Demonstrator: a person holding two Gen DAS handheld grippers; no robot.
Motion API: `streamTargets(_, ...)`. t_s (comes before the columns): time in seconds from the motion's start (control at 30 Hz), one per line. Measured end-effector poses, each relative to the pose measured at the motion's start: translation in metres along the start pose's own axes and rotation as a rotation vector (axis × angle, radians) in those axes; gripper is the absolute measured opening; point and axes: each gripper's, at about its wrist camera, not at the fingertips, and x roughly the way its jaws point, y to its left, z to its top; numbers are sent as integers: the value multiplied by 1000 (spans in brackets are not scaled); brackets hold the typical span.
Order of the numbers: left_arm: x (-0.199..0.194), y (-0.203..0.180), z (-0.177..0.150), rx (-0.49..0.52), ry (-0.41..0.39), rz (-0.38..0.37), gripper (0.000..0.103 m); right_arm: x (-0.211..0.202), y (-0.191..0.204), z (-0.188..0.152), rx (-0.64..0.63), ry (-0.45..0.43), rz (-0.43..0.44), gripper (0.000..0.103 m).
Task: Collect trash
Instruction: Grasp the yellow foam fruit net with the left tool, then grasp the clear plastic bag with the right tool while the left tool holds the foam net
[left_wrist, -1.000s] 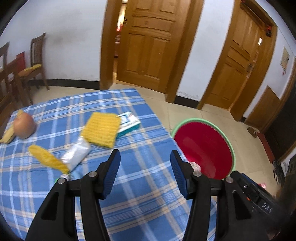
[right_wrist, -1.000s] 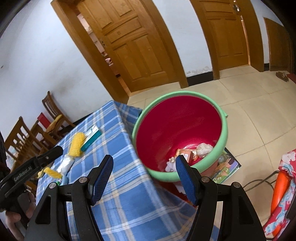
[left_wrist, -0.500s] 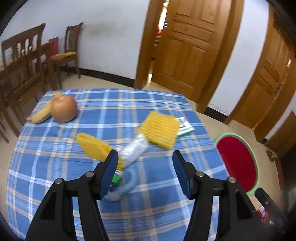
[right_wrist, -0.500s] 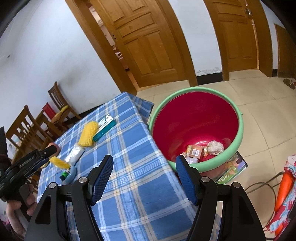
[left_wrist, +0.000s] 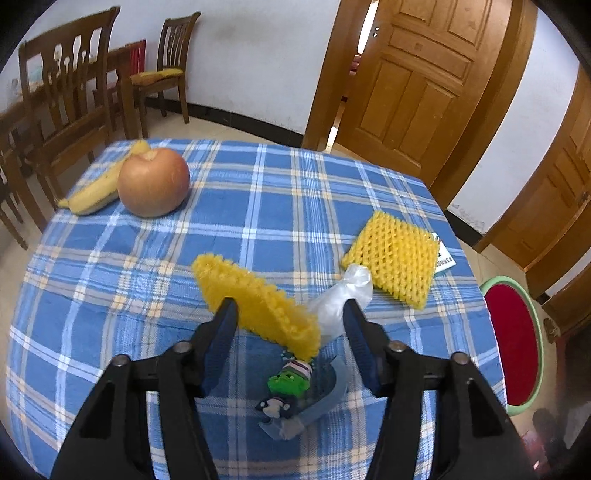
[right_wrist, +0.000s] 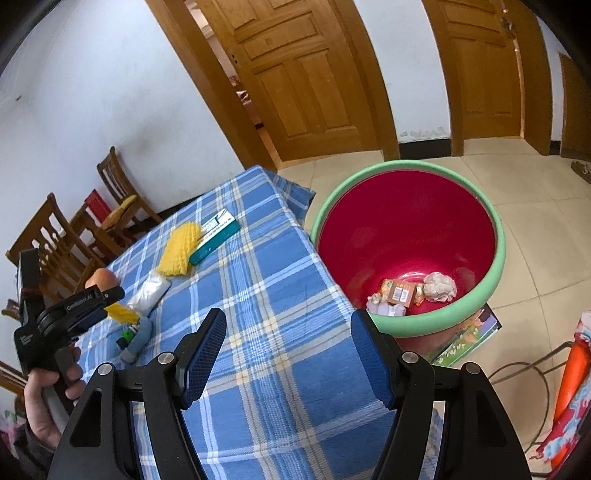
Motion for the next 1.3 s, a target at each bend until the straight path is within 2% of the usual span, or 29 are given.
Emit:
streamTargets(0.1, 4, 7, -3, -18, 23, -45, 29, 4, 4, -1, -5, 9, -1, 71)
streamTargets(0.2, 5, 10, -7, -21, 32, -74, 15, 8, 10, -2, -17, 20, 5, 71)
streamTargets(0.7, -52, 25, -9, 50, -78, -124, 12, 15, 55, -9, -93, 42, 63, 71)
streamTargets(1.1, -60, 74, -6, 33, -94, -73, 12, 42, 131, -13, -200, 88, 134, 71)
streamTargets(1.3, -59, 95, 1, 39, -116, -54, 12, 67, 160, -13, -178, 103, 132, 71)
